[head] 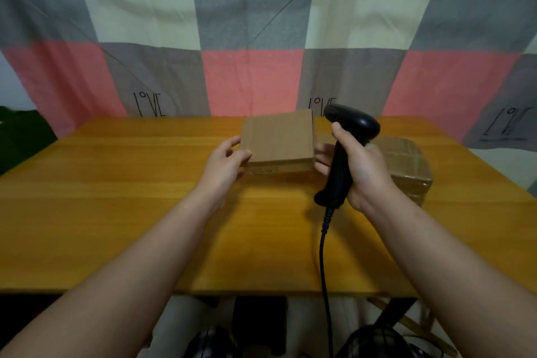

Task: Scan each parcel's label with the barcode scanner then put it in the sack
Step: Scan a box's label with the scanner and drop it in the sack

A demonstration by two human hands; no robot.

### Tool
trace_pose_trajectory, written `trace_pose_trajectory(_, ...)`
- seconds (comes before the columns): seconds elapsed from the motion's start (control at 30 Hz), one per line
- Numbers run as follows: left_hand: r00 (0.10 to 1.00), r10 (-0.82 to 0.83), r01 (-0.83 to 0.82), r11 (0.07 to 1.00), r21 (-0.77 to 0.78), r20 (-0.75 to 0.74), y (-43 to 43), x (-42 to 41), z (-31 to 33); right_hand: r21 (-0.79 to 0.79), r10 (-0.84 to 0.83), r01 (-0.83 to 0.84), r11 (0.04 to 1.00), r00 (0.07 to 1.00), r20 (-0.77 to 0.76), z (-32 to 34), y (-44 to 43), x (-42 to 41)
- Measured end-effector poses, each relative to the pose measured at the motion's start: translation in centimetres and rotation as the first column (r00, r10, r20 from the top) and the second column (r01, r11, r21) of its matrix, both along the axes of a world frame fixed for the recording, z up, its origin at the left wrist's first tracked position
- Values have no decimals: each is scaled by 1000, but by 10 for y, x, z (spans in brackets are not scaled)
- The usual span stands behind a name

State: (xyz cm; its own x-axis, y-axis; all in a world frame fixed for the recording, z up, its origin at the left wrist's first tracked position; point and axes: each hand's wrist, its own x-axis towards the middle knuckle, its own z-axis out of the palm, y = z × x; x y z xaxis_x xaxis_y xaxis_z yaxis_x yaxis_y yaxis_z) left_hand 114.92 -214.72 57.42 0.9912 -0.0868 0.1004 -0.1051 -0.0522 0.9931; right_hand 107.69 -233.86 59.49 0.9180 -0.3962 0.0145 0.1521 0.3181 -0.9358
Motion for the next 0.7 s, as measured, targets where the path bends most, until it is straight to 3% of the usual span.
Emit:
trace_pose_trajectory(0.17, 995, 60, -71, 989, -133, -83, 28, -46, -13, -95, -1, -1, 995, 1000, -19, -20, 32, -43)
trace_pose_trajectory(0.37, 979, 164, -177, 979, -99, -122, 55, -72, -31, -167, -1, -4, 986, 1000, -25, -43, 64, -73)
trace_pose_trajectory(0.5, 983, 103, -119, 988, -100, -153, 69, -82, -43, -188, -4, -9, 982, 998, -67, -55, 75, -82)
trace_pose_trajectory(0.7, 998, -19, 11, 991, -136, -62, 80, -89, -50, -70, 37, -43, 997, 995, -88, -59, 83, -83)
